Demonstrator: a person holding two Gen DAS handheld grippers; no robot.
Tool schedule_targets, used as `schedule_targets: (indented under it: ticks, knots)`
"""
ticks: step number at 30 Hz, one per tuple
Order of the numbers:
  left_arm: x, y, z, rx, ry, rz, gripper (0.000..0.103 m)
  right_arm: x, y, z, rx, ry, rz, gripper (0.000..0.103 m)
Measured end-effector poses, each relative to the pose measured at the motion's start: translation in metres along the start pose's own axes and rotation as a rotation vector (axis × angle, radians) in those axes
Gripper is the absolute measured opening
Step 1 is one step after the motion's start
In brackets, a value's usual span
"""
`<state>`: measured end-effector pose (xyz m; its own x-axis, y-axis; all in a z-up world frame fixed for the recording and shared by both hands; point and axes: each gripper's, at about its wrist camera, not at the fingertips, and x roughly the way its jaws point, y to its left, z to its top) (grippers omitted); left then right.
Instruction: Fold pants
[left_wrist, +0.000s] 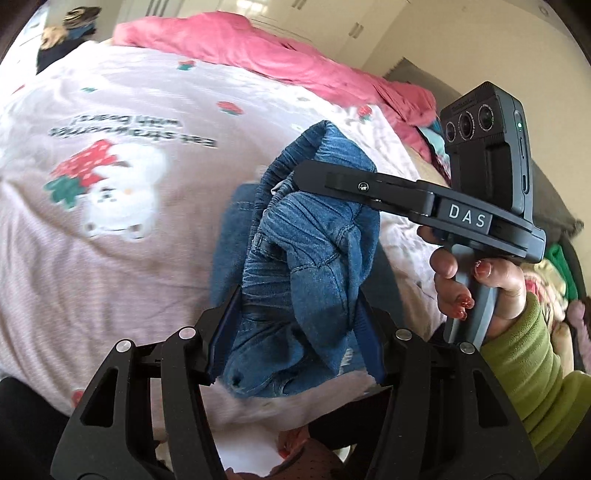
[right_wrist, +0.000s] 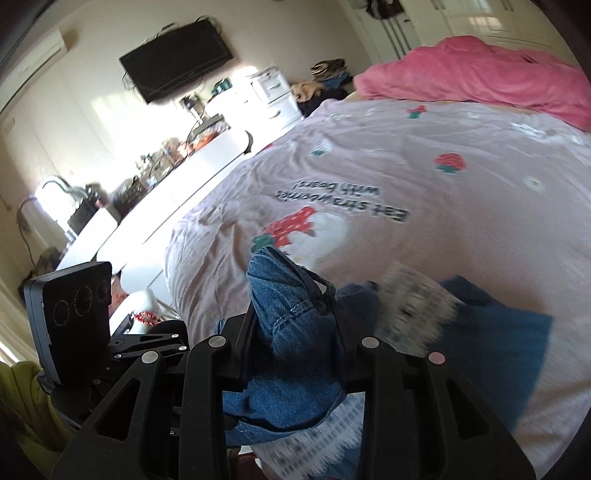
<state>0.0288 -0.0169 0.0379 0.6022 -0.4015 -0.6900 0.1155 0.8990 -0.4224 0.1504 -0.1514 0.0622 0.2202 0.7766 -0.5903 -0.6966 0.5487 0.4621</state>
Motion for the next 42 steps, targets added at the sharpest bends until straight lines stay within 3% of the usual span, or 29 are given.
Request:
schedule_targets:
  ticks: [9, 12, 17, 20, 23, 29, 38, 42]
  knots:
    - [0.037, -0.04, -0.004, 0.058, 0.08, -0.036, 0.056, -0.061, -0.05, -0.034, 0.107, -0.127, -0.059, 0.042]
    - [0.046, -0.058, -0.013, 0.103, 0.111, -0.048, 0.057, -0.079, -0.06, -0.043, 0.145, -0.169, -0.112, 0.059]
    - [0.055, -0.072, -0.018, 0.144, 0.12, -0.055, 0.064, -0.071, -0.057, -0.05, 0.134, -0.123, -0.133, 0.069]
    - [0.054, -0.078, -0.02, 0.165, 0.123, -0.074, 0.065, -0.046, -0.059, -0.057, 0.109, -0.003, -0.254, 0.069]
    - [0.054, -0.076, -0.024, 0.149, 0.16, -0.107, 0.065, -0.044, -0.08, -0.067, 0.168, 0.035, -0.35, 0.069]
    - [0.038, -0.074, -0.024, 0.155, 0.131, -0.106, 0.065, -0.064, -0.093, -0.082, 0.25, -0.009, -0.361, 0.071]
    - [0.013, -0.059, -0.012, 0.15, 0.045, -0.007, 0.072, -0.11, -0.064, -0.097, 0.232, -0.174, -0.323, 0.074]
    - [0.01, -0.051, -0.007, 0.151, 0.018, 0.051, 0.076, -0.123, -0.049, -0.113, 0.228, -0.186, -0.331, 0.075]
